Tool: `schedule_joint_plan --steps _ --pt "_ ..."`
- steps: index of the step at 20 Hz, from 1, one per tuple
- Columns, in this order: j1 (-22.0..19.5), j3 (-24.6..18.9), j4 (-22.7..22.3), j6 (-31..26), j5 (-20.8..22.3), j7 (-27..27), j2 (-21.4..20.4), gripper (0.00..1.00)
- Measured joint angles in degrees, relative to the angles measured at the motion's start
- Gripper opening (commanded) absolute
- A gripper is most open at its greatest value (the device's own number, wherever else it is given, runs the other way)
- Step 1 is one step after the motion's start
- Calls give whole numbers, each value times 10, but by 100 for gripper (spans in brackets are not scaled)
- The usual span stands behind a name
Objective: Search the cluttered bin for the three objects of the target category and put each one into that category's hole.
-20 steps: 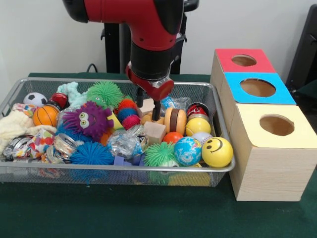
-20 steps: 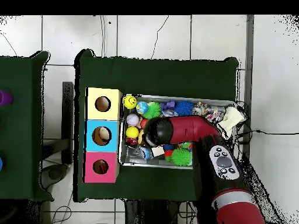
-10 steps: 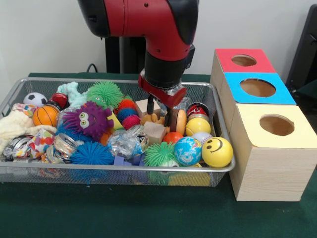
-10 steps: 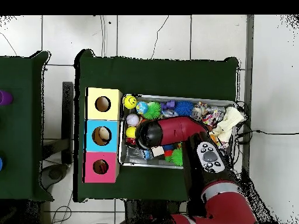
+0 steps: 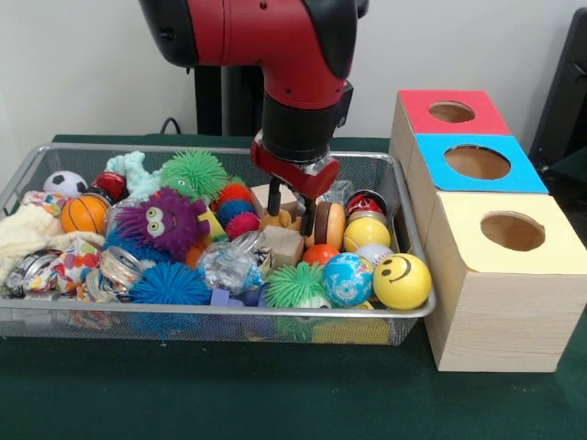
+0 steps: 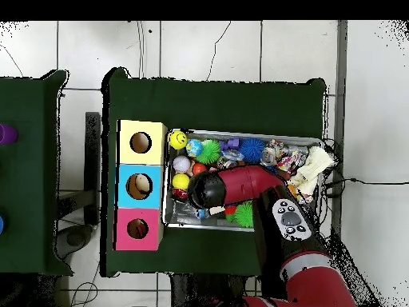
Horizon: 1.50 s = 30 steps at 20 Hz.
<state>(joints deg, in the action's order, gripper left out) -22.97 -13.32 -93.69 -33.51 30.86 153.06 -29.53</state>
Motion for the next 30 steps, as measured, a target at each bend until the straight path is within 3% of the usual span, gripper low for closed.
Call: schedule_joint_plan --steps 13,30 --pt "-30 -12 -34 61 13 0 -7 100" --pt "-25 -11 -42 93 48 0 -11 100"
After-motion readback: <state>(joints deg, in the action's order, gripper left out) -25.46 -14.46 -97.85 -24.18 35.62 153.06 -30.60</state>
